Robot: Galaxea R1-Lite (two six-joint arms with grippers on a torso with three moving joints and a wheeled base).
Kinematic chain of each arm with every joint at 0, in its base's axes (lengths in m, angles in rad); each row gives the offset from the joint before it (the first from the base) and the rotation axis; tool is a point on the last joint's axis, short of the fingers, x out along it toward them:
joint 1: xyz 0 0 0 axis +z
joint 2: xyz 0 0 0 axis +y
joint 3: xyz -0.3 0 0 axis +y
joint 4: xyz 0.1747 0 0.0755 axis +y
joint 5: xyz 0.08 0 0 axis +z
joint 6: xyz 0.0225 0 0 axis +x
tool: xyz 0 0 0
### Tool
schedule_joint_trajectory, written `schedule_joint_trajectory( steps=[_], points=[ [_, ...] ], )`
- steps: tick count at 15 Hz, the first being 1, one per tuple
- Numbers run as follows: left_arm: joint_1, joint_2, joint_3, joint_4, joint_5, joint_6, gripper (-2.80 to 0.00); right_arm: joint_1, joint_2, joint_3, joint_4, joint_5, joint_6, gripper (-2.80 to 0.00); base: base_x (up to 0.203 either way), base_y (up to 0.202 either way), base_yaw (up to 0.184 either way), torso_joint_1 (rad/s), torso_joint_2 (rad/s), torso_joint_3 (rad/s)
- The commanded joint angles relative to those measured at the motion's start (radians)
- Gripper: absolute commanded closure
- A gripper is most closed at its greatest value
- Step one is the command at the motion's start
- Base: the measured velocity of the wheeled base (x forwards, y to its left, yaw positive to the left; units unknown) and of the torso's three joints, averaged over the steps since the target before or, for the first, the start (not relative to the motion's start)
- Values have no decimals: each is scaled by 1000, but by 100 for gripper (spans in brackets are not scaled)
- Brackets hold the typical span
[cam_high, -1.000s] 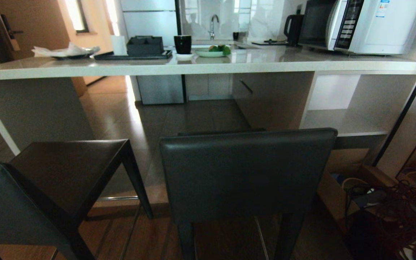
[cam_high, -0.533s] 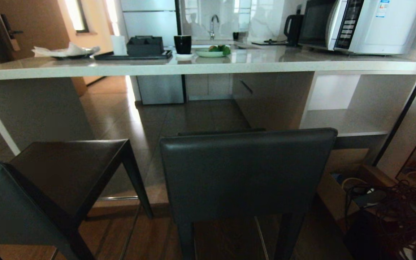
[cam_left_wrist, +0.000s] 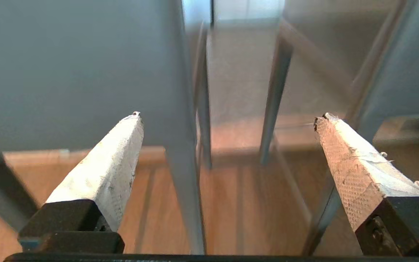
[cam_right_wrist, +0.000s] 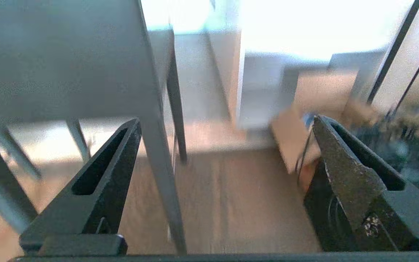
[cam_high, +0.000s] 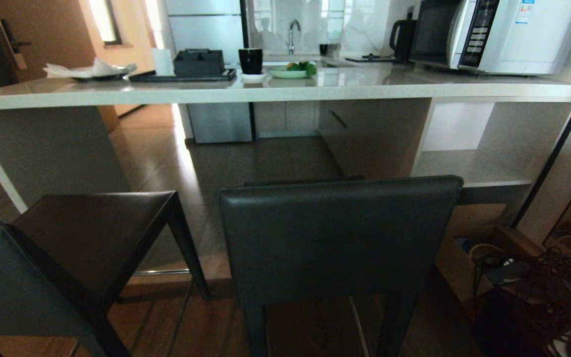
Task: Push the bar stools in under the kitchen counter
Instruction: Push the gray chair back under the dining table
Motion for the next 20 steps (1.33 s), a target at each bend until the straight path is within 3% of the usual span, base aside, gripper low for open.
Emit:
schedule_joint_trajectory(
  steps=[1,4,7,9,11,13,14,15,18,20],
  points=[
    [1,76,-83,-6,-13,0,-280,2,80,-79,2,-2,5,-280,0,0,0,0,0,0],
    [-2,413,-178,-142,-33,-3,-280,14,302,-170,-33,1,15,-280,0,0,0,0,0,0],
    [-41,805,-218,-431,-45,-8,-280,27,592,-217,-244,20,21,-280,0,0,0,0,0,0],
    [-159,1032,-239,-614,-57,-20,-280,33,803,-234,-437,105,37,-280,0,0,0,0,0,0],
    [-348,1163,-265,-725,-71,-35,-280,35,1004,-249,-600,170,12,-280,0,0,0,0,0,0],
    [-467,1226,-281,-784,-163,-82,-280,34,1149,-263,-760,314,-21,-280,0,0,0,0,0,0],
    [-476,1267,-285,-794,-202,-102,-280,32,1197,-264,-801,432,-42,-280,0,0,0,0,0,0],
    [-480,1315,-288,-801,-217,-109,-280,31,1246,-260,-821,486,-68,-280,0,0,0,0,0,0],
    [-505,1415,-301,-864,-242,-111,-280,29,1292,-254,-844,631,-109,-280,0,0,0,0,0,0],
    [-523,1454,-308,-878,-246,-109,-280,27,1318,-256,-841,671,-101,-280,0,0,0,0,0,0]
  ],
)
